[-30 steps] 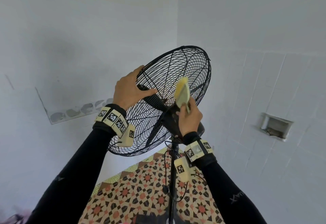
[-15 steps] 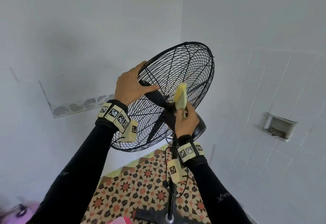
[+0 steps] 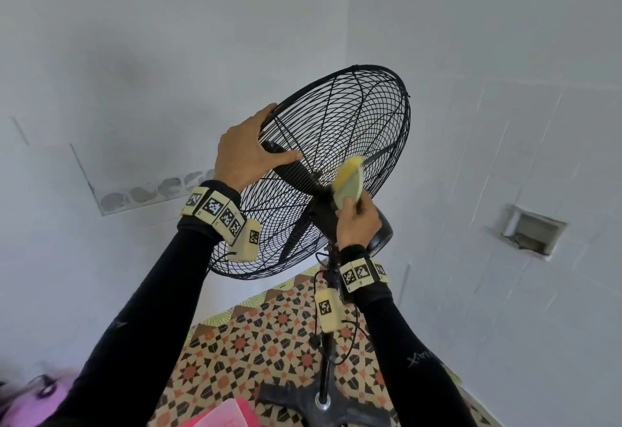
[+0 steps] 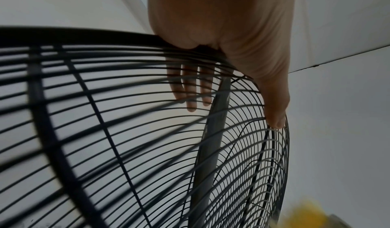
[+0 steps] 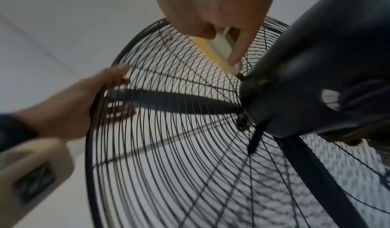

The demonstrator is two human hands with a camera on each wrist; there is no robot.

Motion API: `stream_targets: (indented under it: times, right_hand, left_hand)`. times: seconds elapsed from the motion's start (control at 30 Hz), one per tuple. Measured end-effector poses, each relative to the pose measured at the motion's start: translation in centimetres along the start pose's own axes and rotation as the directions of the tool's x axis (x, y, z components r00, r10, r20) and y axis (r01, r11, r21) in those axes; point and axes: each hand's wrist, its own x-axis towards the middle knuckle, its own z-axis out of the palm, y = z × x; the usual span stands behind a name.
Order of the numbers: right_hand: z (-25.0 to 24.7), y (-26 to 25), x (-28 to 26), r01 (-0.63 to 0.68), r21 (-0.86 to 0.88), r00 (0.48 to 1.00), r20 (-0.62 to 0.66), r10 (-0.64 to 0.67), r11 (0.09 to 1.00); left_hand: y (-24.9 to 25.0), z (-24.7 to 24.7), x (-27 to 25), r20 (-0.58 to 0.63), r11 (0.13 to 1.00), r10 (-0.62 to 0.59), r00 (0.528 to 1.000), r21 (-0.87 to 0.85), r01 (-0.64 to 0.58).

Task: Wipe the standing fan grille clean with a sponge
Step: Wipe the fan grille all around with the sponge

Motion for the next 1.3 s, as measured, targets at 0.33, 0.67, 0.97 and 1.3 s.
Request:
stream_targets:
  times: [0.33,0.67,0.97,1.3]
  right_hand:
    - [-0.2,-0.2,-0.7,-0.176,0.051,0.970,0.182,0.164,0.983]
    - [2.0,-0.9,-1.8,-0.182,0.108,0.966,0.206,0.158,0.977]
    - [2.7,-2.3,-0.5,-0.236,0.146,0.971,-0.005,0.239,0.961]
    - [0.0,-1.9,0.9,-0.252,0.132,0.968,0.018,0.252,0.959]
  left_hand:
    - [-0.2,0.0,0.1,-0.006,0.999,-0.006,1.000,0.033,0.006]
    - [-0.4,-0.1,-0.1,-0.010,1.000,-0.011,1.000,0.005,0.011]
    - [0.2,0.1,-0.2,-0.002,1.000,0.004,1.000,-0.001,-0.004]
    - [0.4,0.1,-0.2,0.006,1.000,0.008,1.000,-0.009,-0.008]
